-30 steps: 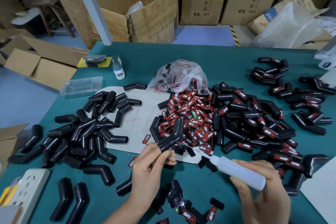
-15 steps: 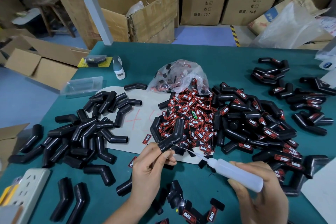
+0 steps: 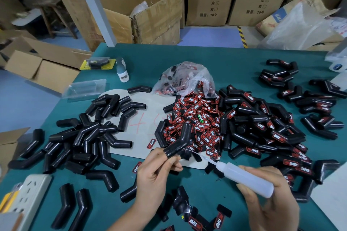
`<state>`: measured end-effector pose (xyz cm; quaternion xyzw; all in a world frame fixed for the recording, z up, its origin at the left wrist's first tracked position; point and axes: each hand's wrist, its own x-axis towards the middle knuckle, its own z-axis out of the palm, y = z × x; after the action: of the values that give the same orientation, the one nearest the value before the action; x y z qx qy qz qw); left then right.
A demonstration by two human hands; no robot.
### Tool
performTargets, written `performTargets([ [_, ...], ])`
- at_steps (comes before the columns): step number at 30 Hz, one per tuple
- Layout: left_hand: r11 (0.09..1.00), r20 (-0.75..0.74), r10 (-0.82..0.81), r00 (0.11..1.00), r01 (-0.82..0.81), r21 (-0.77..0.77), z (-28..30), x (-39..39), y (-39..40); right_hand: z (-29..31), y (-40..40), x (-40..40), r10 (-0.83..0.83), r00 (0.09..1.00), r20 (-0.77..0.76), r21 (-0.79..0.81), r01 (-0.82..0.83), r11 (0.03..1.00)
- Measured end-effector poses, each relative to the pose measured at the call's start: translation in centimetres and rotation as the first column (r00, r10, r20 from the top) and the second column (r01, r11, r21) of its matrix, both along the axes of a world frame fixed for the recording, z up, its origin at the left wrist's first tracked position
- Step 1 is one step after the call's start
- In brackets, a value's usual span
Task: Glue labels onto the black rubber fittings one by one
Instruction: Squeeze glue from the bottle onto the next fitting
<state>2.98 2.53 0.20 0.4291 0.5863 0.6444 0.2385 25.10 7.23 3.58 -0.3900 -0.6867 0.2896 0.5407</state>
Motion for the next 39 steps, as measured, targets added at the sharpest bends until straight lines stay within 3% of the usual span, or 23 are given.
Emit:
performTargets([
  [39,1.0,-0.003,0.003,1.0,-0.003,-0.008,0.08,-0.25,-0.16,0.22,-0.19,-0.3,0.008,1.0,-0.006,-0.03,-0.008,1.0],
])
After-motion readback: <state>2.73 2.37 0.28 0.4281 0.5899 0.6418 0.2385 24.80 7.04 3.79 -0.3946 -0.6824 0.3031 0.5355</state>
